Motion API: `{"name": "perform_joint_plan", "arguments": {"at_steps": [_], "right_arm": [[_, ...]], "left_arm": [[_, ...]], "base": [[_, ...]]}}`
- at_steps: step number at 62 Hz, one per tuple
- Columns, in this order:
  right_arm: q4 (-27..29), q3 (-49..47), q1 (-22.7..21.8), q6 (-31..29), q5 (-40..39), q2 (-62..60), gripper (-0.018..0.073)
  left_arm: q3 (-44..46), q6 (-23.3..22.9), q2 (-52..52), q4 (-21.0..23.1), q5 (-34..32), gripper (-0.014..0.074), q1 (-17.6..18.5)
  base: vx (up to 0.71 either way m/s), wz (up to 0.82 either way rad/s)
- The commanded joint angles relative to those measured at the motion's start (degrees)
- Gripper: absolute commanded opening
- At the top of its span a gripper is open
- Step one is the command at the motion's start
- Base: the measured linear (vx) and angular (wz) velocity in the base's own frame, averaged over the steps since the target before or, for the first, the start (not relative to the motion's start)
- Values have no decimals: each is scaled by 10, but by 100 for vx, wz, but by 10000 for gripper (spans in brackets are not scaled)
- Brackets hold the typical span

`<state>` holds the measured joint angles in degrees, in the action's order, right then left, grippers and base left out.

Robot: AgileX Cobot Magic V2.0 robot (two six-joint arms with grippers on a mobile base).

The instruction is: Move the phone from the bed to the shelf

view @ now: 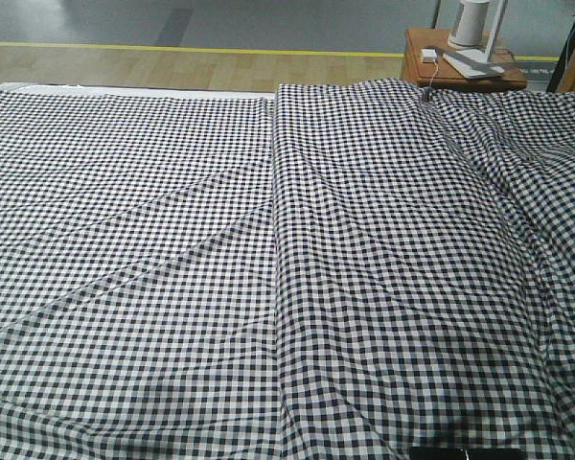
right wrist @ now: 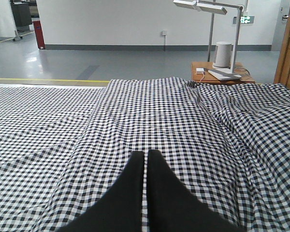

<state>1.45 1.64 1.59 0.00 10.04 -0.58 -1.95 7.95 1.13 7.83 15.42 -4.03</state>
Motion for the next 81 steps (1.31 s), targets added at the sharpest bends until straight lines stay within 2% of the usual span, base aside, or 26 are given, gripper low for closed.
{"name": "perform_joint_plan", "arguments": {"at_steps": [1,81], "right_arm": [[-7,4,-2,-5,-41,-4,-8],[-7,4,-2,-7,-49,-4,-8]], "left_arm": [[-2,-2,3,5,-39,1,3],[-2,-2,3,5,-39,1,3]], "base": [[0,0],[0,0]]}}
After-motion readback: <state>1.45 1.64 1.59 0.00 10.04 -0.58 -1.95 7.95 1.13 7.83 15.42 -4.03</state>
